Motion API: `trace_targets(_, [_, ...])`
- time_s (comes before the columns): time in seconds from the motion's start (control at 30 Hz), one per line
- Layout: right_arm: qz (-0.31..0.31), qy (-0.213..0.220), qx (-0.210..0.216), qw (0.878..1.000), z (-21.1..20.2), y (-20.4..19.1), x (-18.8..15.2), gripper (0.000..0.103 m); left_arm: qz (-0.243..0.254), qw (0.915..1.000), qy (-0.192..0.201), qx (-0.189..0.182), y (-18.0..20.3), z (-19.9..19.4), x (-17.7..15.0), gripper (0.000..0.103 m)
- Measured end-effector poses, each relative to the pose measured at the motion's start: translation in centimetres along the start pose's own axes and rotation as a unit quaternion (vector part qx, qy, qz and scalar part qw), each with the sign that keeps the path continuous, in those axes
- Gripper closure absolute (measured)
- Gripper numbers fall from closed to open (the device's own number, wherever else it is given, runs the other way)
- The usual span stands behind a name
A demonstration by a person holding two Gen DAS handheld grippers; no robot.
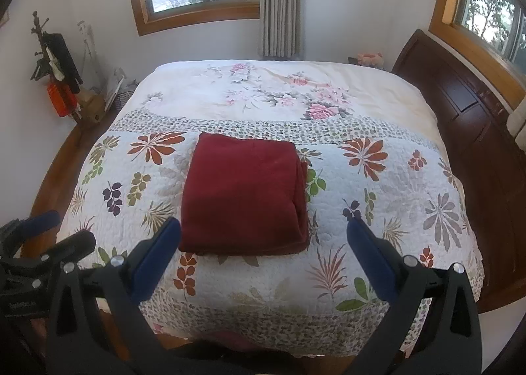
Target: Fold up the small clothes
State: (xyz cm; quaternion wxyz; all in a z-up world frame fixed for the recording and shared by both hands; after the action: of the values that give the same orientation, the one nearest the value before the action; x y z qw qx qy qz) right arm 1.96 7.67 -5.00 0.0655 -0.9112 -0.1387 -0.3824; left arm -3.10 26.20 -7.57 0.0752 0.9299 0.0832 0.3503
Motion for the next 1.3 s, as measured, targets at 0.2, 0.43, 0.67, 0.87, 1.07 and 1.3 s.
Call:
trace_targets(0.2, [-0.006, 0.002, 0.000, 1.000, -0.2, -0.4, 0.2, 0.003, 0.008, 0.9996, 0.012, 0.022, -0.5, -0.9, 0.5, 0.004])
trace_targets(0.43, [-0.012, 0.002, -0.001, 1.000, -0.3, -0.9, 0.5, 0.003, 0.008, 0.9991, 0.016, 0.037, -1.4, -1.4, 0.6, 0.004])
trace_targets(0.67, [-0.019, 0.002, -0.001, 1.000, -0.3, -1.1, 0.7, 0.003, 0.025, 0.9976, 0.031, 0.057, -1.6, -1.9, 1.0, 0.004])
trace_targets(0.87, [-0.021, 0.002, 0.001, 1.000, -0.3, -1.3, 0.9, 0.003, 0.029, 0.9971, 0.034, 0.062, -1.8, -2.0, 1.1, 0.004])
trace_targets(1.07, [-0.019, 0.000, 0.002, 1.000, -0.1, -1.4, 0.9, 0.003, 0.031, 0.9970, 0.034, 0.062, -1.7, -2.1, 1.1, 0.004])
trace_targets(1.3, [-0.010, -0.008, 0.002, 1.000, 0.1, -1.0, 0.7, 0.003, 0.036, 0.9970, 0.032, 0.060, -1.7, -1.9, 1.3, 0.004])
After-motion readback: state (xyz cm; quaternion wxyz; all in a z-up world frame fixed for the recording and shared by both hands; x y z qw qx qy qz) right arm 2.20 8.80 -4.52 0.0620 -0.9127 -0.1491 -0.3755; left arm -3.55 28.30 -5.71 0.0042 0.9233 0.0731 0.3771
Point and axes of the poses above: each gripper's, at about its wrist camera, not at the fingertips, and z roughly the way its jaws point, y to its right, x to its top, the point moved 4 cm from there along z, roughly the way its jaws point, and after that the axes turned 8 degrees about y, right-handed, at the moved point
